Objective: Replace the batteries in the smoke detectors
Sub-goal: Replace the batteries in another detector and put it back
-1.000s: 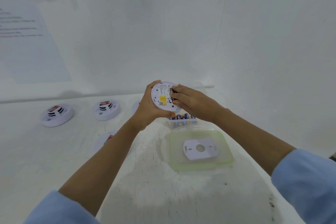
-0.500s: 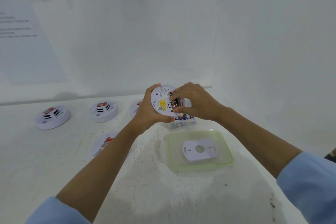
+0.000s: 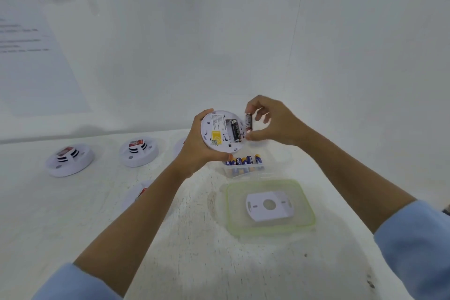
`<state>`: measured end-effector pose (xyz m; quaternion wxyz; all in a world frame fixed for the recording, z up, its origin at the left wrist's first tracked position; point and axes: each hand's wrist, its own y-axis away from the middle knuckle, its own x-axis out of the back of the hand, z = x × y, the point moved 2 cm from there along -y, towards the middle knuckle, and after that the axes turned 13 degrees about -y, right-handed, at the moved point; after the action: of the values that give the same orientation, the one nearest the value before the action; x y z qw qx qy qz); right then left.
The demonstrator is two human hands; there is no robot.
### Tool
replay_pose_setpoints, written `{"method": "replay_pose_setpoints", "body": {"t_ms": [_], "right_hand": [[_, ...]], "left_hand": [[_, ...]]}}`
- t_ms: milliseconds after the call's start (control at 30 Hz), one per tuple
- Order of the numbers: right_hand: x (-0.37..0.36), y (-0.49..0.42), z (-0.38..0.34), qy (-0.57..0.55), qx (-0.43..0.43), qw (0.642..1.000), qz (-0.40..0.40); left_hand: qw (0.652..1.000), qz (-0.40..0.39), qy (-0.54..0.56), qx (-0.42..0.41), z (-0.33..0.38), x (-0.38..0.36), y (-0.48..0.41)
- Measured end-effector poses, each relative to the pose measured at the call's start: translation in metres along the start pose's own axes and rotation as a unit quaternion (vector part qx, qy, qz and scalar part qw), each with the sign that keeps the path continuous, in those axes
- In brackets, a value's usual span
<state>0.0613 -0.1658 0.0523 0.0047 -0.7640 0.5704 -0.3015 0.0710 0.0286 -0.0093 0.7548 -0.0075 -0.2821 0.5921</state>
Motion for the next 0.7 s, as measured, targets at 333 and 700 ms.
{"method": "replay_pose_setpoints", "body": {"t_ms": [333, 700], "right_hand": [[-0.004, 0.002, 0.057, 0.300, -0.195, 0.915, -0.187], [-0.011, 0.000, 0.064, 0.251, -0.223, 0.920, -0.205]], "left_hand": [[1.000, -0.012, 0.008, 0.004, -0.004, -0.005, -0.003], [1.000, -0.014, 0.002, 0.018, -0.008, -0.005, -0.003]]}}
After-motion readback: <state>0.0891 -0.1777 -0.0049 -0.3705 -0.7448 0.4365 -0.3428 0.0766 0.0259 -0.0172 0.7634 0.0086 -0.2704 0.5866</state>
